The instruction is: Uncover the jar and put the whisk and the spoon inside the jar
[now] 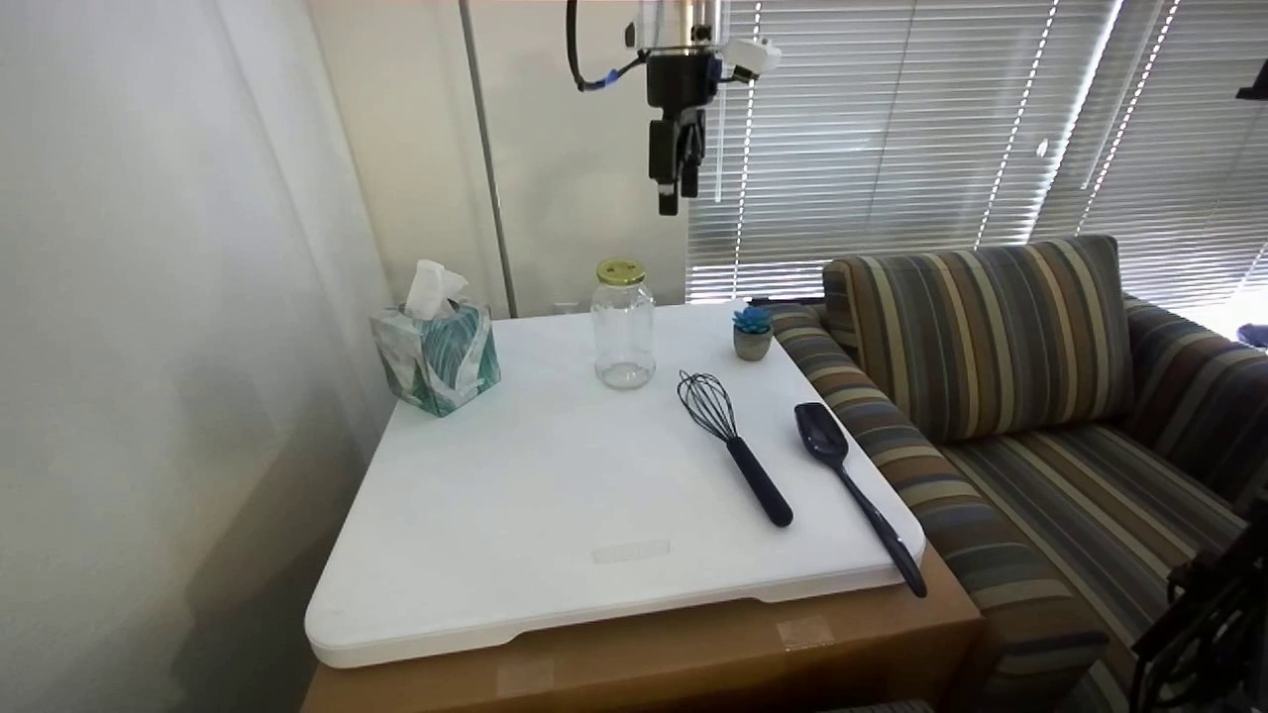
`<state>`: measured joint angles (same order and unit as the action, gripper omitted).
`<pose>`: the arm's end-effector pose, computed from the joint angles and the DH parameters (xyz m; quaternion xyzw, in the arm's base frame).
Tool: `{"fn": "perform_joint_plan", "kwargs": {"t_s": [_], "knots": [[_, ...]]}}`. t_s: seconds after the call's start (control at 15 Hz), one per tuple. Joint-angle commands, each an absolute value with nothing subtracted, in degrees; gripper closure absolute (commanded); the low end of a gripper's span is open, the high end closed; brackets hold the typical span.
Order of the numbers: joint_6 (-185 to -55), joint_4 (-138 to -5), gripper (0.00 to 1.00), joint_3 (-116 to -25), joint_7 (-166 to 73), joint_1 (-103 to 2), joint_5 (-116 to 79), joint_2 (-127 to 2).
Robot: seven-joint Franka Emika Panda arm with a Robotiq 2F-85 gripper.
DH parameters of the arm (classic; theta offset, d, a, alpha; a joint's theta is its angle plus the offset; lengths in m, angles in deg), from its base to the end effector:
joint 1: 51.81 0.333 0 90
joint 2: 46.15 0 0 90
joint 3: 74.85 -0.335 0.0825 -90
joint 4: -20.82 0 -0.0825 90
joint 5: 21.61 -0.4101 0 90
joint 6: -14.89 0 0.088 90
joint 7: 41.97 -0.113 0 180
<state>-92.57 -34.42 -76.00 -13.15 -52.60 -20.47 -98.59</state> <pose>0.8192 -0.0026 0.3126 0.9680 0.2510 -0.0022 0.0010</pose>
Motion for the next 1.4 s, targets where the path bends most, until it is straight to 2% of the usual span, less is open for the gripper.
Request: {"fn": "perform_joint_plan", "kwargs": {"t_s": [0.0,0.07,0.27,1.33], "knots": [[-87.34,-20.43,0.00,-77.56,-14.87,-54.09,-21.04,-106.51],[-91.26,-29.06,0.00,-76.10,-14.08,-52.93,-20.64,-101.94],[-89.88,-23.85,0.00,-76.25,-14.57,-53.11,-20.71,-104.90],[-98.02,-16.47,0.00,-75.80,-16.07,-50.31,-20.48,-113.77]]}}
